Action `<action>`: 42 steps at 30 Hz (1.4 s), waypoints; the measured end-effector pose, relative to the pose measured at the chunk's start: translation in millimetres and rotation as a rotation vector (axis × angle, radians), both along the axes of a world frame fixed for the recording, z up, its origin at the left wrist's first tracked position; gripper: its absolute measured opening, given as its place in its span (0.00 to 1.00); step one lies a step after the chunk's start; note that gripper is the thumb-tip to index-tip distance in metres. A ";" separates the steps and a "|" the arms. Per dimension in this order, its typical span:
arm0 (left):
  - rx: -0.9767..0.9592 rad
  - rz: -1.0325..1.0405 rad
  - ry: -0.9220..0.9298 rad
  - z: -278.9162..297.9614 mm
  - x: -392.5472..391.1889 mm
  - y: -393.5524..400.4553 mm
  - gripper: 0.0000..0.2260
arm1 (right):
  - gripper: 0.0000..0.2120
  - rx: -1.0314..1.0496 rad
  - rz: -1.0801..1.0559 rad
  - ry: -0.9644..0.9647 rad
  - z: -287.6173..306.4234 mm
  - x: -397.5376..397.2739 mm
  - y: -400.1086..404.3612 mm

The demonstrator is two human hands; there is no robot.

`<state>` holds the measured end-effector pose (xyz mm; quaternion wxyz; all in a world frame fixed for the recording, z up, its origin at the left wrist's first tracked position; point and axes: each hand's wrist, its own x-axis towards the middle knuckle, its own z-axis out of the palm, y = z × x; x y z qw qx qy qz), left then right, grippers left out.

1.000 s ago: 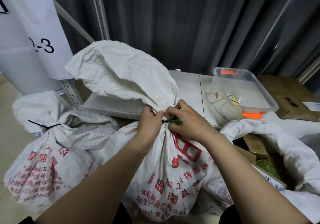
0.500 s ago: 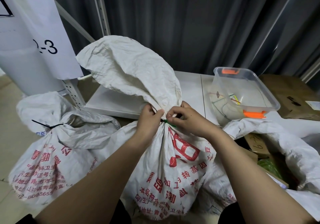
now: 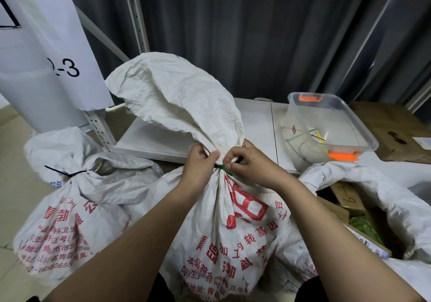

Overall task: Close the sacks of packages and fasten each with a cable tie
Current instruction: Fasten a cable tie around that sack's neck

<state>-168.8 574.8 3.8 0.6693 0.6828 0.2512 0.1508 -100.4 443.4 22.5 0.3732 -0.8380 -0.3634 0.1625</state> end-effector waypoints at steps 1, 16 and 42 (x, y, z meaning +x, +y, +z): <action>0.001 0.003 0.000 -0.4 0.0 0.6 0.07 | 0.08 0.002 -0.001 -0.004 -0.7 -0.3 0.7; -0.052 -0.005 -0.014 3.6 -0.3 2.1 0.07 | 0.03 0.064 0.056 0.141 8.6 -2.5 -9.3; 1.240 -0.189 -0.171 -0.2 -28.5 16.5 0.04 | 0.07 0.128 -0.034 0.289 3.6 -5.0 -7.4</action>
